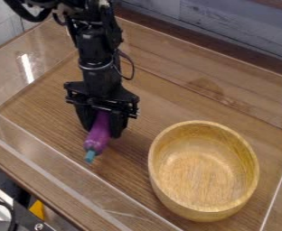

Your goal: Put the purple eggplant in the brown bowl

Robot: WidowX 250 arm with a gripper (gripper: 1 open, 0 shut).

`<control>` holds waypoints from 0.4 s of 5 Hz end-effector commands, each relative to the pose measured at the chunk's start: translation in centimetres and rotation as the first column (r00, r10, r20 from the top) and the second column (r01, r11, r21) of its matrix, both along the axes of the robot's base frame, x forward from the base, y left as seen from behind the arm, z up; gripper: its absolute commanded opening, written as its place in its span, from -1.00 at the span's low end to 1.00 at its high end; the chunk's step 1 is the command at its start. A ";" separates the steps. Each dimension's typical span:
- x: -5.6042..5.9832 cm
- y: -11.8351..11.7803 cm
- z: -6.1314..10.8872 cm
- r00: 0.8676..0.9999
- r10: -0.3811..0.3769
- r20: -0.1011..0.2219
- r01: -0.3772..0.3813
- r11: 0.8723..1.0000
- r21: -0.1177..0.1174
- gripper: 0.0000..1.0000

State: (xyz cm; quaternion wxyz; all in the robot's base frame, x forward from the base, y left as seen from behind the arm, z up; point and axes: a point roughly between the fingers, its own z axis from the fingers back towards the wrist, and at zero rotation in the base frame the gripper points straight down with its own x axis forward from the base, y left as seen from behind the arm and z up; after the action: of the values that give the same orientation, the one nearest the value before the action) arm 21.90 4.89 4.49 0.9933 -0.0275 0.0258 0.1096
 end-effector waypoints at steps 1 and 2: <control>1.1 -0.2 1.9 0.998 -0.004 0.059 0.003 1.000 0.017 -1.00; 1.0 -0.5 2.4 0.998 -0.003 0.056 0.002 1.000 0.015 -1.00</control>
State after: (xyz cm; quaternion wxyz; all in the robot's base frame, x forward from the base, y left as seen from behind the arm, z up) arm 21.82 4.32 5.39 0.9932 -0.0282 0.0301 0.1086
